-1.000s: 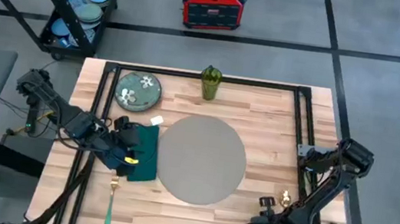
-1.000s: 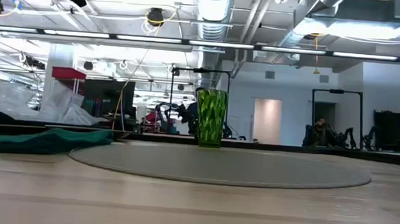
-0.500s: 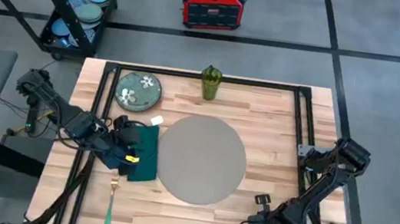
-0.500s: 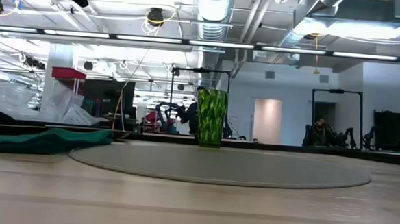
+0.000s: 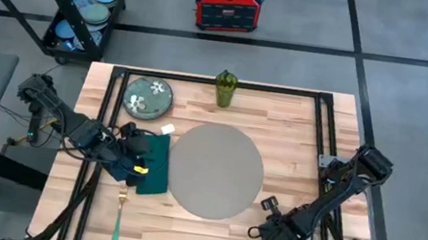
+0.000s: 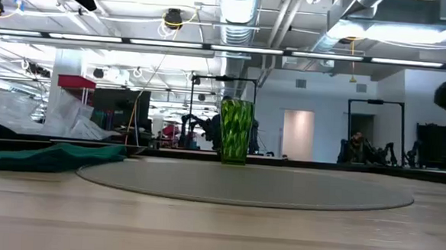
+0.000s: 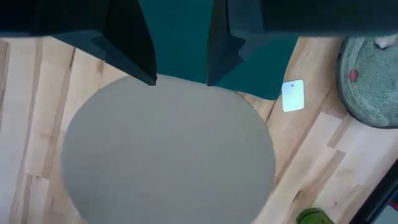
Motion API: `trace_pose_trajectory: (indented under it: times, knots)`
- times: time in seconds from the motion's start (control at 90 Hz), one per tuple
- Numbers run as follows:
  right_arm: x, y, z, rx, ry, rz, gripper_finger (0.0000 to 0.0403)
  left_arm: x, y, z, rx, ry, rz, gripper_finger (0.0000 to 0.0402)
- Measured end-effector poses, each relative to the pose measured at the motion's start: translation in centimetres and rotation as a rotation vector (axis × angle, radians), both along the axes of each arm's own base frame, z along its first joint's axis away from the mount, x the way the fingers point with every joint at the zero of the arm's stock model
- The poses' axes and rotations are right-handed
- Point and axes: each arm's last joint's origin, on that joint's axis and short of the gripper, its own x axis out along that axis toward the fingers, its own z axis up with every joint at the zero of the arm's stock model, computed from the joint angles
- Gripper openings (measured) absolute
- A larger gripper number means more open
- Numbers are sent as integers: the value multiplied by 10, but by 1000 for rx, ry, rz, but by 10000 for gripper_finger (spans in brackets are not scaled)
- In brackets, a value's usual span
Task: Set table place
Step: Put the gold knife on the gray table mat
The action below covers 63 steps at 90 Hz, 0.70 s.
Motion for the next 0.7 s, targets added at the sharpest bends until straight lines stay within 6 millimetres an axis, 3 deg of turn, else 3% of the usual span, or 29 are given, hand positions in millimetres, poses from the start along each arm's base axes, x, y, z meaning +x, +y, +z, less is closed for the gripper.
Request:
trace_pose_trajectory:
  times: [0.267,0.356,0.433,0.5,0.622,0.7]
  knots:
    - [8,-10,9,-102,26,78,0,0,0,0,-6,-5,11,123]
    - [15,-13,29,-152,-21,8,0,0,0,0,-7,-5,12,123]
    - [17,-22,59,-174,-59,-208,0,0,0,0,-13,-8,19,123]
    - [11,-33,83,-138,-70,-493,0,0,0,0,-15,-9,22,123]
    - [-1,-37,132,176,-288,-1040,0,-1,0,0,-4,3,15,123]
    - [-16,-29,145,328,-396,-1252,0,-1,1,-1,12,11,2,123]
